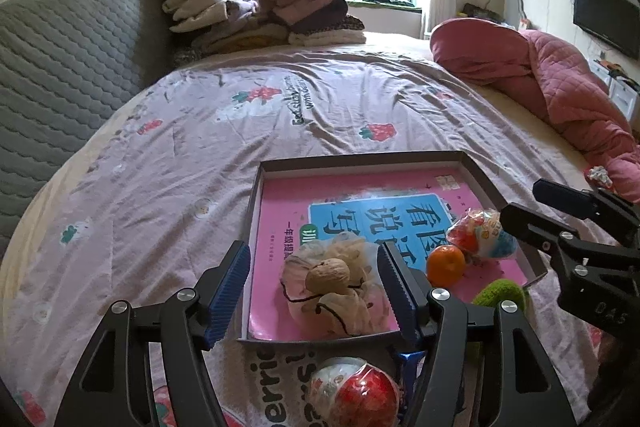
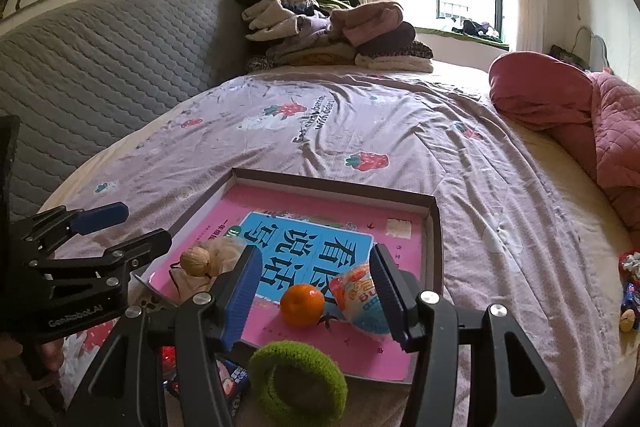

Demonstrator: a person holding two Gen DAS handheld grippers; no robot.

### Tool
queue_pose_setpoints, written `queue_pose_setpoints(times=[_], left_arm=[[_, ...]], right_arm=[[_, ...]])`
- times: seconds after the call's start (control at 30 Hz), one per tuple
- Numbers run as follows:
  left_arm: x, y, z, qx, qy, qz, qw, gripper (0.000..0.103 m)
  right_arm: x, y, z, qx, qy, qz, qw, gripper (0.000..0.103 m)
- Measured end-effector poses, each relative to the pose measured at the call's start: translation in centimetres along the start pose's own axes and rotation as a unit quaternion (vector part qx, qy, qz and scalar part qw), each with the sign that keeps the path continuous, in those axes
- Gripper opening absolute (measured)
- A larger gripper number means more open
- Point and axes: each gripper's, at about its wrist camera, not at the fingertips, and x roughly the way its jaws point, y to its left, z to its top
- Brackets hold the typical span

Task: Organize objects
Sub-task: 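Withdraw both open tools from the tray toward the items beside it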

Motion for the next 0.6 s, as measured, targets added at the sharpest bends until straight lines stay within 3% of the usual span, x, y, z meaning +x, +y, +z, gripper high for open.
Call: queue_pose_setpoints(times=[0.6], left_arm=[[-1.6,-0.7,-1.7,0.001,-0.002,-0.002,1.0,0.068]], right_arm=[[-2.5,0.5,-1.7,-0.006,-0.02,-0.011,1.0,0.057]])
